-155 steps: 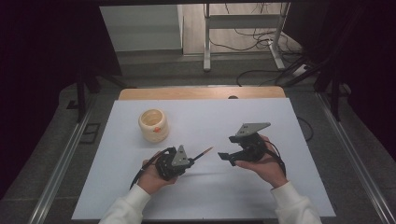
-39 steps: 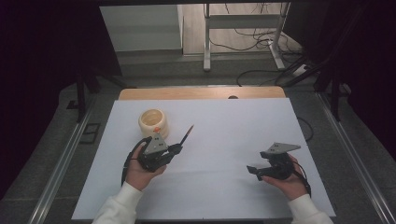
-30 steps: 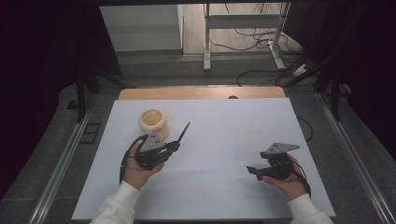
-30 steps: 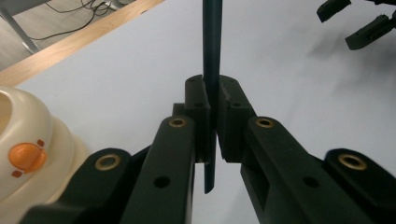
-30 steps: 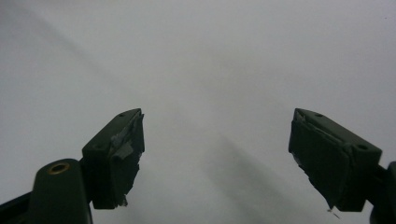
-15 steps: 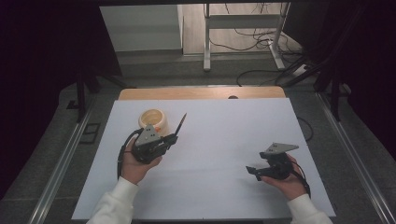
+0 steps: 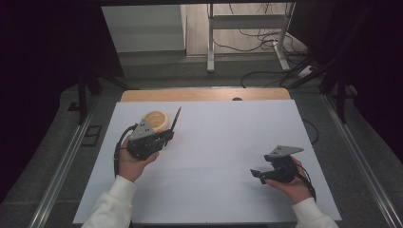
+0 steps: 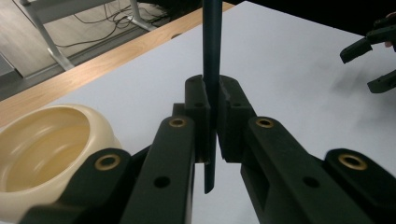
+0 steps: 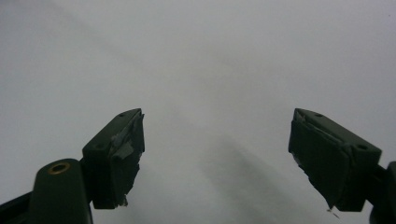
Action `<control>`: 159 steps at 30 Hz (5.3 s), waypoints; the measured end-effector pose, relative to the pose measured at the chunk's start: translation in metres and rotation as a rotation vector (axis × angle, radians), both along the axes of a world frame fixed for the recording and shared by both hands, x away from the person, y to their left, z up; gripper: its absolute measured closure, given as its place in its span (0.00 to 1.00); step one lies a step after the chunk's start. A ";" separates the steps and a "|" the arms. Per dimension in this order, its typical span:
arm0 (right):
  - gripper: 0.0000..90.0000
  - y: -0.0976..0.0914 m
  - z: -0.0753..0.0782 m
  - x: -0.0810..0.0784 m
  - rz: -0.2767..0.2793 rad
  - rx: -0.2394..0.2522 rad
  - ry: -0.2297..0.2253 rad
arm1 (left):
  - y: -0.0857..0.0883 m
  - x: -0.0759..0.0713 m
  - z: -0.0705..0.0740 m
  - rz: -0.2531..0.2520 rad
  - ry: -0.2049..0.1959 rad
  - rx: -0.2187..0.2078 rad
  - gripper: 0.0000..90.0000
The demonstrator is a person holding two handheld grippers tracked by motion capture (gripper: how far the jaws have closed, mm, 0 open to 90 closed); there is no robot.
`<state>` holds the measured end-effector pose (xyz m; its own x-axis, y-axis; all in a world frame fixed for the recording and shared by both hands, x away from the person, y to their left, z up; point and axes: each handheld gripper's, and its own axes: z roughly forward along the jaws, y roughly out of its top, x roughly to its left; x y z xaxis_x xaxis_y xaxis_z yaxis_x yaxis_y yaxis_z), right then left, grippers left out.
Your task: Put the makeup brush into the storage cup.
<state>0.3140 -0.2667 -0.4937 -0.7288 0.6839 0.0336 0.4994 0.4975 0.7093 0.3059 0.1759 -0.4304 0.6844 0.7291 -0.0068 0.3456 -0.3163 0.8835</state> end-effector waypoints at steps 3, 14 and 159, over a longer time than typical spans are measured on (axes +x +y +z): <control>0.21 0.000 0.000 0.000 -0.001 -0.001 0.002 | 0.002 0.002 -0.001 0.007 0.006 -0.004 0.94; 0.21 0.000 -0.001 0.000 -0.001 -0.007 0.001 | 0.006 0.009 -0.002 0.024 0.021 -0.019 0.94; 0.21 0.001 -0.005 0.002 0.000 -0.028 0.013 | 0.055 0.096 -0.037 0.292 0.153 -0.087 0.93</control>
<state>0.3160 -0.2659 -0.4985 -0.7282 0.6850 0.0244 0.5090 0.5166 0.6886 0.4015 0.2304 -0.4676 0.4328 0.8864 -0.1639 0.5413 -0.1102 0.8336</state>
